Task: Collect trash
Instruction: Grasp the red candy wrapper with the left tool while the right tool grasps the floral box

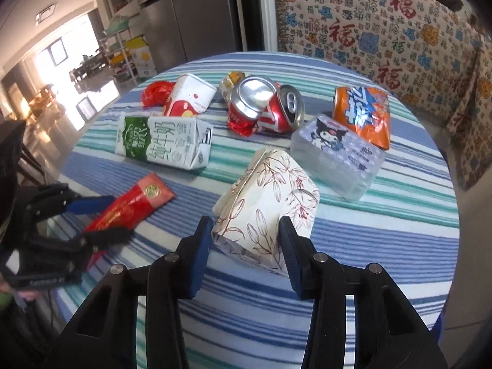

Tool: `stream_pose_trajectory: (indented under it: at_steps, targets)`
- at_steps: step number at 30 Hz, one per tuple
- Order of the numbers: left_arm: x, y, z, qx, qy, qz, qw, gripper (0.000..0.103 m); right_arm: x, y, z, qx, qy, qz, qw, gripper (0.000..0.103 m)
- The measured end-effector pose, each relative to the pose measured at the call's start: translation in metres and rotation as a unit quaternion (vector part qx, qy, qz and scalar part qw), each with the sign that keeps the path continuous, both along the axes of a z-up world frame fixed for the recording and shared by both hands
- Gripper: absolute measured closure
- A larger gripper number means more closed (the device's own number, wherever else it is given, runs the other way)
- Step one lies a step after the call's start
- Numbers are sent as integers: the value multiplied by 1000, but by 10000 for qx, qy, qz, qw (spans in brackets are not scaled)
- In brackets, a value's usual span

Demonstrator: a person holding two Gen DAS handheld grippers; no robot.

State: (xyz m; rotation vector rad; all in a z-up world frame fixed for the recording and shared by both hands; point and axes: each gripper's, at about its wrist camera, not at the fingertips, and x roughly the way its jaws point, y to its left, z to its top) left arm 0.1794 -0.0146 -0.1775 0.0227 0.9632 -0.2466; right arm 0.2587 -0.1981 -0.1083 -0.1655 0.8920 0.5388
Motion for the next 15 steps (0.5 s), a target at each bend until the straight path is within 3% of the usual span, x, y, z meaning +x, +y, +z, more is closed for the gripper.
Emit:
stream_pose_trajectory:
  at_steps: [3, 7, 9, 10, 11, 15]
  targets:
    - [-3, -3, 0, 22, 3, 13, 10000, 79, -8, -12, -2, -323, 48, -44, 9995, 56]
    - [-5, -8, -1, 37, 21, 24, 10000, 76, -7, -22, 1, -430, 59, -292, 9986, 53]
    - [-3, -10, -1, 82, 28, 28, 10000, 73, -6, -22, 4, -480, 2, -431, 9979, 41]
    - [-2, -11, -1, 114, 20, 32, 9999, 71, -7, -22, 5, -479, -48, -510, 9975, 27]
    - [-2, -12, 0, 140, 1, 38, 9999, 70, -8, -21, 7, -452, -113, -568, 9973, 20]
    - [3, -17, 1, 225, -29, 38, 9997, 67, -5, -10, 8, -446, -187, -704, 9963, 16]
